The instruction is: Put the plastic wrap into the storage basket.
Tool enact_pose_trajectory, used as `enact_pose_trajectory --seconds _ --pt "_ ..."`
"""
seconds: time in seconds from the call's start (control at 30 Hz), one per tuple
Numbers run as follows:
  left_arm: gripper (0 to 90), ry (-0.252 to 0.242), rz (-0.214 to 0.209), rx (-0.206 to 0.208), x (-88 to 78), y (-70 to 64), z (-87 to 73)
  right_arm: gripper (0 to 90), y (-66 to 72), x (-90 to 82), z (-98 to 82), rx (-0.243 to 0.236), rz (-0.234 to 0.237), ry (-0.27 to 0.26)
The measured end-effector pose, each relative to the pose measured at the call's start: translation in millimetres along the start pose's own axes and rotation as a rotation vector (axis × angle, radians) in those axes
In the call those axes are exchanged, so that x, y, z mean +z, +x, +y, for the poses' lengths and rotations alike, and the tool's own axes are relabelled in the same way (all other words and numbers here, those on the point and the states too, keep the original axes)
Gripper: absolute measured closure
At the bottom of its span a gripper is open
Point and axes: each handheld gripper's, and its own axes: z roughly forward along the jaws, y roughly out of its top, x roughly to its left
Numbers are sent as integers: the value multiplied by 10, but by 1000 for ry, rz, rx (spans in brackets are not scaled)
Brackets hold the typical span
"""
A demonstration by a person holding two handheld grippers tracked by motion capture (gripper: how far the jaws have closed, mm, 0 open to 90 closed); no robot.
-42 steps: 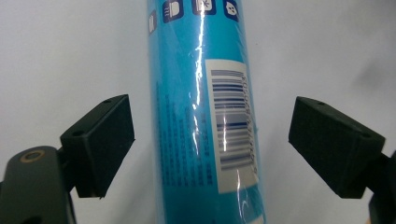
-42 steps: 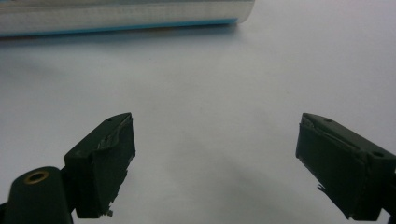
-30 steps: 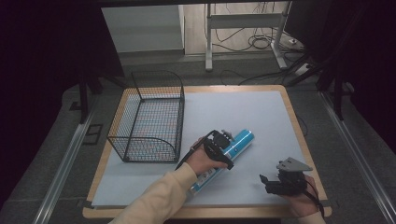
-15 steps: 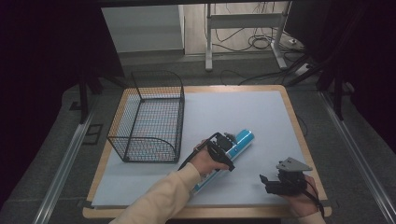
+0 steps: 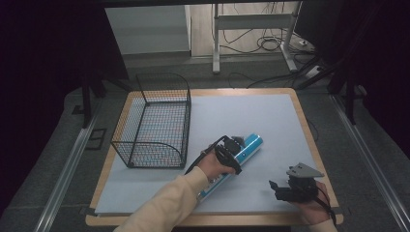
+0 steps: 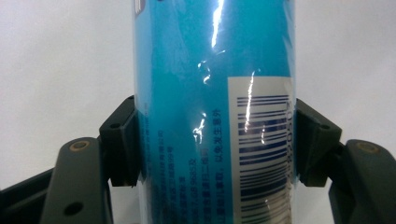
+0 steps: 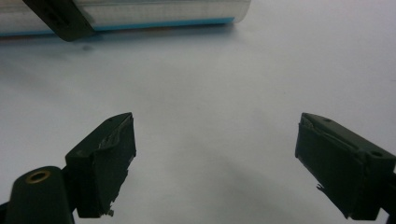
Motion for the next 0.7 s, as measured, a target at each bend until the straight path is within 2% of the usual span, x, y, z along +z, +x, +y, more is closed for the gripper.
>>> enact_pose_trajectory --seconds 0.1,0.23,0.4,0.57,0.7 --pt "313 11 4 16 -16 2 7 127 -4 -7 3 0 -2 -5" --pt "313 2 -9 3 -78 27 8 128 -7 -13 3 -1 -4 -6" --pt "314 17 0 40 -194 28 22 129 -4 -15 5 -2 -5 -7" --pt "314 2 -4 54 -321 38 21 129 -3 -13 6 -1 -7 -9" --pt "314 1 -2 60 -357 43 18 129 -4 -14 6 -2 -7 -9"
